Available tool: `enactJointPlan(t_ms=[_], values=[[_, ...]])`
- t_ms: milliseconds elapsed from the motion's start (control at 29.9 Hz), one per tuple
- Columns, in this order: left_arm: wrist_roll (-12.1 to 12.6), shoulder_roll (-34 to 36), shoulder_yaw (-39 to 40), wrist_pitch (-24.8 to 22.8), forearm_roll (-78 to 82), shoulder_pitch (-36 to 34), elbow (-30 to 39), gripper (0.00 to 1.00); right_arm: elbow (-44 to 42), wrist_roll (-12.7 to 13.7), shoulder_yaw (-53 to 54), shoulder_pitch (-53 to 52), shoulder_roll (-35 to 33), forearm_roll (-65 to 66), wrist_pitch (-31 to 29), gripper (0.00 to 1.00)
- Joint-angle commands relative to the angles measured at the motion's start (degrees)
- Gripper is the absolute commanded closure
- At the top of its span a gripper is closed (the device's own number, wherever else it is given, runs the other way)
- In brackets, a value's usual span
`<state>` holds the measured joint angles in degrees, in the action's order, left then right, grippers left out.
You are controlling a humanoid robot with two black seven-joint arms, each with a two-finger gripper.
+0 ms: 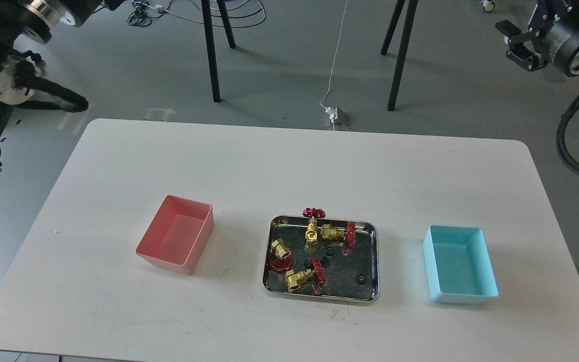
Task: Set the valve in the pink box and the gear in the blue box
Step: 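Move the left gripper forward over the table toward the metal tray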
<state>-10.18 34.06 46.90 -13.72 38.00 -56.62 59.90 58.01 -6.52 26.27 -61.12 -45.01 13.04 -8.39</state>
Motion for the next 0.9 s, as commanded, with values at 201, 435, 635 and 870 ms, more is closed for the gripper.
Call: enactJointPlan(t_ms=[201,435,635,870], values=[[-0.8,-1.3,1.3,-4.5,-0.9,-0.7,-0.9,0.0,2.3,-0.1,0.4,0.5,-1.0,0.0,0.1,0.01],[-7.7,-4.2,0.3,-9.1,-1.4,0.6,-7.3,0.0,3.5,-0.1,0.7,0.5,-2.7,0.1,0.6,0.01],[-12.1,0.7,-7.6,-8.7,9.7,1.4,0.5,0.0,4.0,0.1,0.7,-0.4,-4.0,0.0,0.7,0.01],[-10.8,6.5,-14.5,13.9,42.4,8.0,17.1,0.12,4.7,1.9,0.7,-3.4,-7.1,0.1,0.1,0.01]])
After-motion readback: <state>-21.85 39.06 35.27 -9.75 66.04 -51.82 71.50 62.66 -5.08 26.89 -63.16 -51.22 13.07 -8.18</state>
